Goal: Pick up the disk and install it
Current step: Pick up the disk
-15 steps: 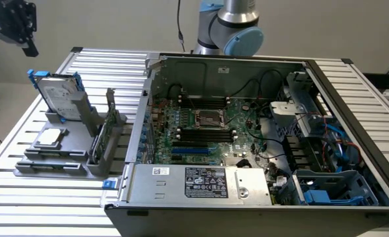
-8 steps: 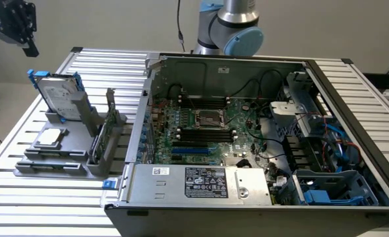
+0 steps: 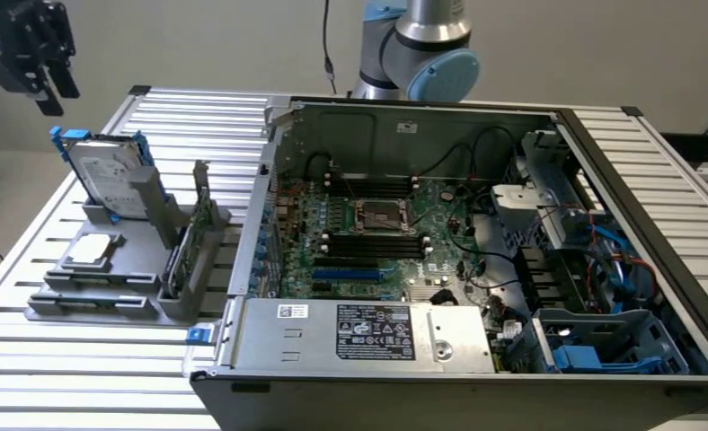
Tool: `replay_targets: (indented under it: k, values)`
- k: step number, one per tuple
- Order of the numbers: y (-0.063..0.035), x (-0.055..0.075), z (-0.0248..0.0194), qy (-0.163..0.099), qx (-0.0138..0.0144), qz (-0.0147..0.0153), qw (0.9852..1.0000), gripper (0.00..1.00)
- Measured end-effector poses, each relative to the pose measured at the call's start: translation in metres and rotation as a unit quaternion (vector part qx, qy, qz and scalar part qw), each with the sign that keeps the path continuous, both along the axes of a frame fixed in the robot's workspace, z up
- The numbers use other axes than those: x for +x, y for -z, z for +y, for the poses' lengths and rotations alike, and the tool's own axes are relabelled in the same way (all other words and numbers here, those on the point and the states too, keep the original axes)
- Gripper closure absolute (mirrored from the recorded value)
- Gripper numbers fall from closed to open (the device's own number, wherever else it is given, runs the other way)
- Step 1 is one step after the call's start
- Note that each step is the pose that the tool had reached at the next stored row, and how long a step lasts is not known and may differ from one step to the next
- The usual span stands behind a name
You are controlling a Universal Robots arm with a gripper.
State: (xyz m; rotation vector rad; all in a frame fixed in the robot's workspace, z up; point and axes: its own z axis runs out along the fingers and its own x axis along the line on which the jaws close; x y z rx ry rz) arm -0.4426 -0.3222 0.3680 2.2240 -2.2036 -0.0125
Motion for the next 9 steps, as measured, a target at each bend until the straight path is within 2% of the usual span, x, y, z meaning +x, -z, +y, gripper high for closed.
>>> replay_targets:
  k: [1, 2, 3, 9]
  values:
    - [0.0018, 0.0, 0.0, 0.0, 0.0, 0.0, 1.0, 0.47]
    - [0.0035, 0.0, 0.0, -0.001, 0.0, 0.0, 1.0, 0.47]
    - [0.0055, 0.0, 0.0, -0.001, 0.0, 0.0, 1.0, 0.4]
    - [0.0163, 0.0, 0.0, -0.008, 0.0, 0.0, 1.0, 0.4]
